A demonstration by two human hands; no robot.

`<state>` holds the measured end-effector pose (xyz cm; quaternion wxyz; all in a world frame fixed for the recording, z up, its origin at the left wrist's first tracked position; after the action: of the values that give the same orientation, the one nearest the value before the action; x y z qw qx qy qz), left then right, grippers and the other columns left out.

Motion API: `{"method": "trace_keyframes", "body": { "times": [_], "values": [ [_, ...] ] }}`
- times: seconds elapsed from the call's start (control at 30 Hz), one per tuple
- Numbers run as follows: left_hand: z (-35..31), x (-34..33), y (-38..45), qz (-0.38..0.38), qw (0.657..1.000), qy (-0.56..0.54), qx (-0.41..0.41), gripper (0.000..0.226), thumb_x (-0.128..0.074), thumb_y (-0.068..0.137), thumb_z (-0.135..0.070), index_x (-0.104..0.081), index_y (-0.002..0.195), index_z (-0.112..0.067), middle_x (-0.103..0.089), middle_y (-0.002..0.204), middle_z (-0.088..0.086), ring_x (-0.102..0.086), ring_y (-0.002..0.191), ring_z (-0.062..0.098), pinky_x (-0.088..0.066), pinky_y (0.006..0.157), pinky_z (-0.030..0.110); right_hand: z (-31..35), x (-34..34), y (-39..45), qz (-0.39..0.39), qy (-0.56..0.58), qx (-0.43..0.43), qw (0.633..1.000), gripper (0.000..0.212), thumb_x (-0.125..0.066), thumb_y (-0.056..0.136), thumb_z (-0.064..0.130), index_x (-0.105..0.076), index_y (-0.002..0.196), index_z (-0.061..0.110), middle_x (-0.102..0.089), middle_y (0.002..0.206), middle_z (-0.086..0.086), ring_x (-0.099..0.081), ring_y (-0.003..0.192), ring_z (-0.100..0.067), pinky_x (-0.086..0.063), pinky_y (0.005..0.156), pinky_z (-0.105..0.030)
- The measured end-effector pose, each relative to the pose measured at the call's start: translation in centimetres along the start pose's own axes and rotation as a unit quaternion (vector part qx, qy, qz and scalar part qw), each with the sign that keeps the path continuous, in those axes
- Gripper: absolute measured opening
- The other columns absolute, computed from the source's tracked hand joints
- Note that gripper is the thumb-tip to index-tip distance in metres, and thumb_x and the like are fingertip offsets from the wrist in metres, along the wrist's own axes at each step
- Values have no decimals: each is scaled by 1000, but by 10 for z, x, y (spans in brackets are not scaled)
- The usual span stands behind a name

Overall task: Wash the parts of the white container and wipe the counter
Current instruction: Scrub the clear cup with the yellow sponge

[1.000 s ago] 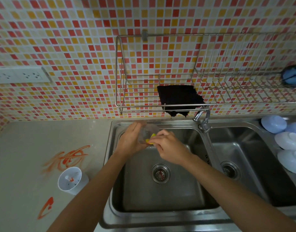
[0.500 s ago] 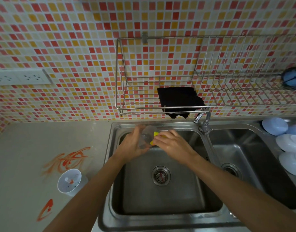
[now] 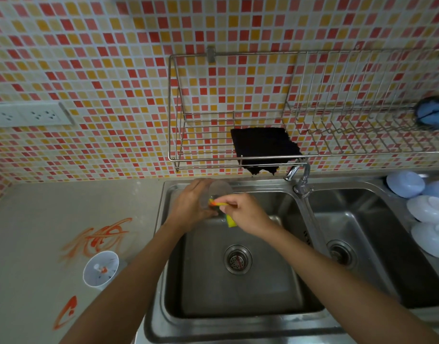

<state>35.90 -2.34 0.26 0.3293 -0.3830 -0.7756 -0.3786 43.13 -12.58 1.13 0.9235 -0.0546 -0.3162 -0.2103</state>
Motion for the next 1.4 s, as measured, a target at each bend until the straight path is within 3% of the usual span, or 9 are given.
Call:
{"method": "trace_keyframes", "body": {
  "times": [0.2, 0.4, 0.57, 0.77, 0.9, 1.03, 1.2, 1.33, 1.4],
  "values": [
    [-5, -4, -3, 11, 1000, 5, -8, 82, -87, 65, -34, -46, 136, -25, -56, 132, -5, -55, 117, 12, -53, 91, 33, 5, -4, -7, 47, -289, 108, 950, 34, -52, 93, 6, -67, 122, 18, -66, 118, 2, -47, 114, -18, -37, 101, -39],
    [-4, 0, -3, -13, 1000, -10, 2, 80, -87, 65, -36, -49, 133, -18, -56, 130, -1, -54, 116, 13, -50, 89, 28, 8, 4, -7, -15, -47, 45, 998, 26, -56, 94, 10, -71, 115, 18, -65, 103, 1, -58, 95, -11, -40, 80, -13],
    [-7, -5, -3, -1, 1000, 17, -12, 81, -87, 64, -34, -49, 134, -19, -58, 128, -2, -56, 114, 13, -55, 87, 34, 4, 1, -9, 27, -287, 132, 948, 33, -55, 91, 8, -69, 119, 20, -68, 117, 5, -50, 114, -17, -38, 97, -39],
    [-8, -5, 1, -10, 1000, 5, -7, 82, -89, 62, -30, -49, 132, -14, -54, 128, 2, -52, 115, 16, -52, 90, 35, 12, 0, -11, -10, -365, 219, 905, 33, -77, 70, 4, -73, 99, 17, -72, 97, 5, -61, 97, -23, -48, 74, -36],
    [-6, -4, 1, 5, 999, -19, 27, 88, -88, 63, -35, -42, 135, -15, -49, 132, 2, -47, 118, 14, -44, 98, 29, 21, 5, -19, -57, -404, 276, 870, 28, -45, 83, 11, -70, 96, 14, -71, 102, 0, -62, 100, -25, -48, 75, -36],
    [3, -13, -4, 66, 993, -63, 71, 91, -87, 66, -35, -33, 137, -19, -49, 137, -2, -48, 122, 12, -43, 98, 28, 16, 8, -21, -49, -427, 287, 856, 30, -41, 85, 13, -68, 100, 15, -70, 105, 1, -60, 105, -24, -46, 77, -35],
    [7, -13, -1, 50, 994, -57, 83, 96, -89, 63, -32, -35, 142, -20, -48, 140, -2, -45, 126, 12, -42, 103, 32, 8, 3, -11, -25, -396, 210, 894, 39, -70, 70, -3, -70, 105, 14, -69, 110, 0, -57, 110, -29, -44, 83, -39],
    [-1, -9, 2, 43, 999, -16, 30, 89, -88, 64, -27, -43, 140, -23, -50, 139, -3, -45, 127, 14, -45, 102, 35, 1, -6, -8, -12, -252, 114, 961, 42, -57, 83, -6, -68, 119, 14, -67, 117, -3, -51, 114, -24, -39, 97, -38],
    [-1, -7, 2, 32, 999, -10, 24, 86, -88, 64, -28, -44, 138, -25, -53, 136, -4, -47, 124, 14, -48, 96, 35, -1, -2, -8, -29, -142, 63, 987, 35, -53, 91, 0, -67, 121, 13, -66, 115, -8, -53, 112, -21, -38, 96, -26]
  ]
}}
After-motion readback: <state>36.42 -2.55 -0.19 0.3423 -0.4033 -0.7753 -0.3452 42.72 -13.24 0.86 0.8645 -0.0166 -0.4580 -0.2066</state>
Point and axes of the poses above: each hand's wrist, its own y-axis towards the middle knuckle, its own x-axis out of the back of the hand, z = x × y, the point moved 9 cm from there along y, towards the middle knuckle
